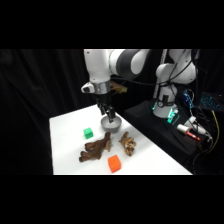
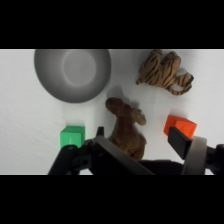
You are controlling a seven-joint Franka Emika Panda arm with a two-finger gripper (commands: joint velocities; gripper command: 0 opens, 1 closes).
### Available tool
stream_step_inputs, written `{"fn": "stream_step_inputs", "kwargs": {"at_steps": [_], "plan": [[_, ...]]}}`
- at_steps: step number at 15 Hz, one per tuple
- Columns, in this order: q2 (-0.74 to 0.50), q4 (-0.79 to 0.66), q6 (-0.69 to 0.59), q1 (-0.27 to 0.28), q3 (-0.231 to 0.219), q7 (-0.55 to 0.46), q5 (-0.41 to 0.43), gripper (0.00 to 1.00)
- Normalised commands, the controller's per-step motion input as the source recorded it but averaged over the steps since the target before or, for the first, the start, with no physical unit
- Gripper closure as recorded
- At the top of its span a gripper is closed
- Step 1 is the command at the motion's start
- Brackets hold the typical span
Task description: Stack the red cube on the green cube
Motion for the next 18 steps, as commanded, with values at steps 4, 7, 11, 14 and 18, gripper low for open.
{"fn": "stream_step_inputs", "kwargs": {"at_steps": [4, 7, 11, 14, 18], "plan": [[0.09, 0.04, 0.14, 0.129, 0.105, 0.19, 0.013, 0.00], [0.12, 0.10, 0.14, 0.128, 0.080, 0.21, -0.023, 0.00], [0.18, 0.17, 0.17, 0.099, 0.047, 0.19, -0.037, 0.00], [0.26, 0.25, 0.19, 0.087, 0.010, 0.20, -0.077, 0.00], [0.28, 0.26, 0.18, 0.099, -0.022, 0.23, -0.108, 0.00]]}}
